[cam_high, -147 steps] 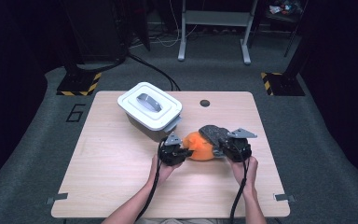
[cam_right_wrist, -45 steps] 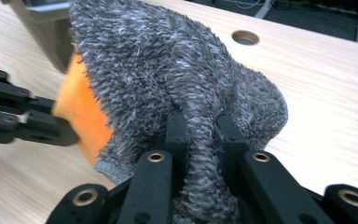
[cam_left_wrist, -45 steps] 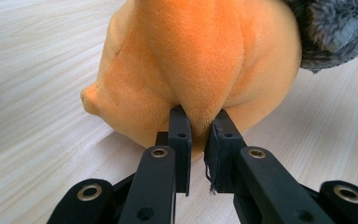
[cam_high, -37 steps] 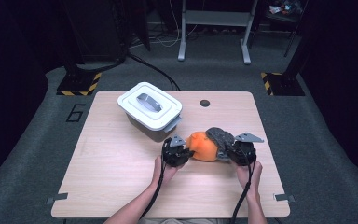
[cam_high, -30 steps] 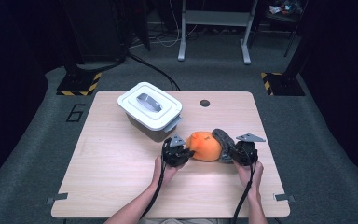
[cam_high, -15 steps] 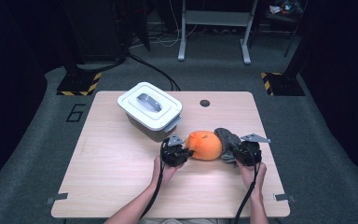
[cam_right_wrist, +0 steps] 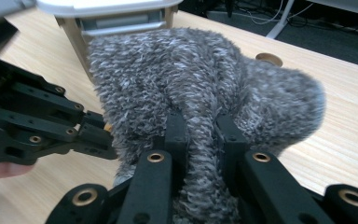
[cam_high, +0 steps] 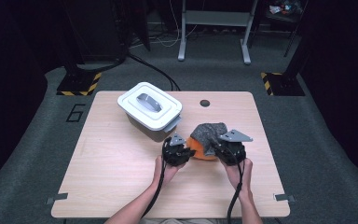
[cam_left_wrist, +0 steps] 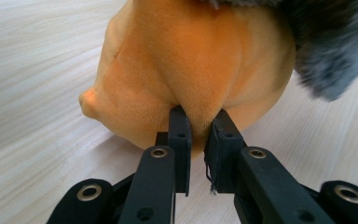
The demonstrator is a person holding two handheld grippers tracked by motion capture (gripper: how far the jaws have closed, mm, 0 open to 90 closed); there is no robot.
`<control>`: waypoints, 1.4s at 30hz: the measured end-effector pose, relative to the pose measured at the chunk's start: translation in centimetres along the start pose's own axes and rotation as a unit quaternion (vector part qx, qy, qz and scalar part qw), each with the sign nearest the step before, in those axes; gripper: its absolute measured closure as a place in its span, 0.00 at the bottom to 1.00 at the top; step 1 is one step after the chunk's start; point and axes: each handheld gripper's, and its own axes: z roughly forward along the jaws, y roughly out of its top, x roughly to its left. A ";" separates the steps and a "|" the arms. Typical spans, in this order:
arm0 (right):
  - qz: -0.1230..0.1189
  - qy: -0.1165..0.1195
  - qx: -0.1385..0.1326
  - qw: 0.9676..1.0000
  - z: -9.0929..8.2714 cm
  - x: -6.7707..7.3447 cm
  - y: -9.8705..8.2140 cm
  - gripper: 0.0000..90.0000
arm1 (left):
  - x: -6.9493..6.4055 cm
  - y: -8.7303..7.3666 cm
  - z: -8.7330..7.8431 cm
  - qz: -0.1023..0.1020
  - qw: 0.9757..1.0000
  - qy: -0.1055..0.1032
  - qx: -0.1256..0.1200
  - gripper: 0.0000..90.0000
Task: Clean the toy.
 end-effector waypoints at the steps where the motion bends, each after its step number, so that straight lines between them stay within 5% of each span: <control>1: -0.005 -0.001 0.000 1.000 0.3 0.2 -0.1 0.87 | 0.1 0.0 0.0 0.000 1.000 0.001 0.002 0.90; 4: -0.013 -0.009 0.009 1.000 0.9 0.2 -0.2 0.87 | 0.2 -0.1 0.1 -0.004 1.000 0.000 0.000 0.90; 18: 0.054 -0.031 0.016 0.998 0.6 -3.6 -2.5 0.87 | 0.1 -0.1 0.2 -0.003 1.000 0.001 0.001 0.90; 31: 0.130 -0.035 0.089 0.987 4.2 -7.6 -6.8 0.87 | 0.4 -0.1 0.2 -0.004 1.000 0.001 0.003 0.90; 34: 0.128 -0.035 0.084 0.988 3.9 -7.7 -6.6 0.87 | 0.5 -0.1 0.2 -0.007 1.000 0.002 0.000 0.90; 42: 0.099 -0.034 0.010 0.994 -0.5 -6.6 -3.5 0.87 | 0.5 -0.2 0.2 -0.005 1.000 0.002 0.000 0.90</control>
